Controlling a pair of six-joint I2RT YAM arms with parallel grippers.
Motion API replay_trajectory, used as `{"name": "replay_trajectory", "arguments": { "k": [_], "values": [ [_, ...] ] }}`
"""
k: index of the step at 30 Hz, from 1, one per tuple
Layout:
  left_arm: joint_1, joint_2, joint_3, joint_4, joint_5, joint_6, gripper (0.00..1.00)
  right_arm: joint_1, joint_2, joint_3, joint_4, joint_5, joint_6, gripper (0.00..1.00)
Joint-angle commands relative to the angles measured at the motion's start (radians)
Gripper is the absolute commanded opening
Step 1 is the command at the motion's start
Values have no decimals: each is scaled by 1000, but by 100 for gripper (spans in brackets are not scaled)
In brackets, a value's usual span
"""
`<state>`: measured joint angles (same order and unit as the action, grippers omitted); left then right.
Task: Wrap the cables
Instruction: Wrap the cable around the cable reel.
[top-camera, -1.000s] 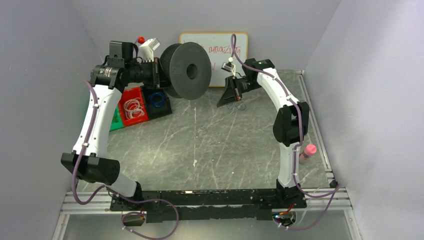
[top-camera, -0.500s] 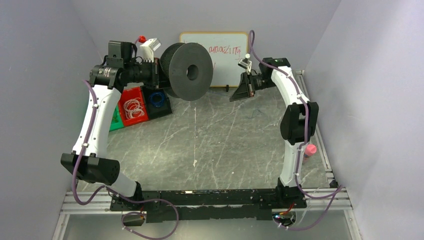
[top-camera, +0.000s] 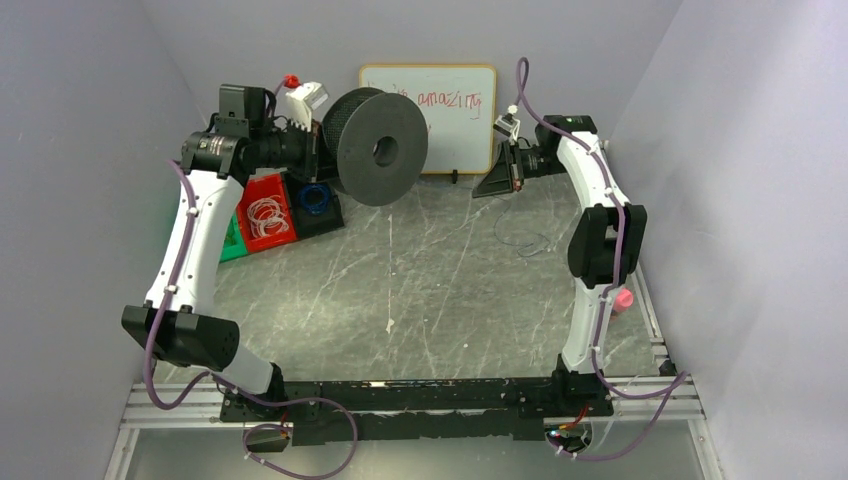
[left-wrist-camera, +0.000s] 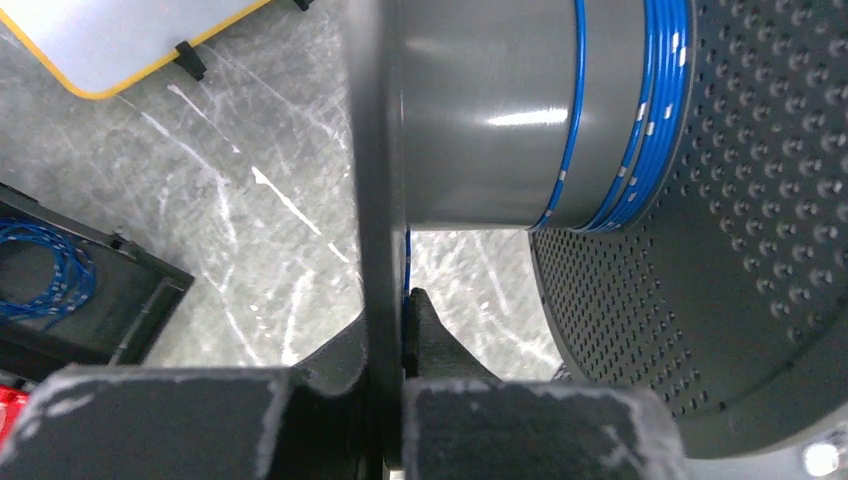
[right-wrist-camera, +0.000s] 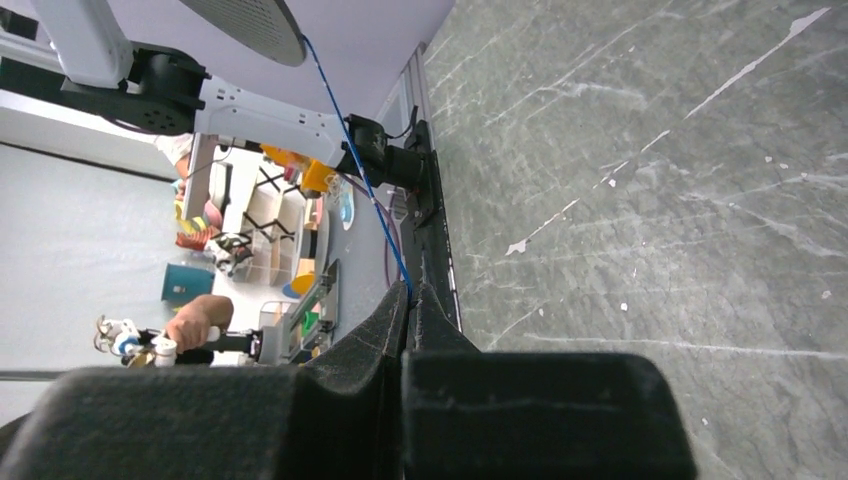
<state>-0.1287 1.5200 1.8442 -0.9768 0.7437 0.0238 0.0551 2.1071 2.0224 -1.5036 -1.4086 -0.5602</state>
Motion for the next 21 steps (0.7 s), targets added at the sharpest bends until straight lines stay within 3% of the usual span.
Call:
{"name": "replay_trajectory", "arguments": {
  "k": [1,7,21],
  "values": [
    [22,-75,-30,24,-89,219,2,-90,-10,26,9,95,11,0],
    [-150,-75,-128,-28,-278,386,2,-115,-4,32,21,66,33,0],
    [-448,38,-280,162,-965,380,2,-107,-85,-33,103,6,97,0]
  ]
}}
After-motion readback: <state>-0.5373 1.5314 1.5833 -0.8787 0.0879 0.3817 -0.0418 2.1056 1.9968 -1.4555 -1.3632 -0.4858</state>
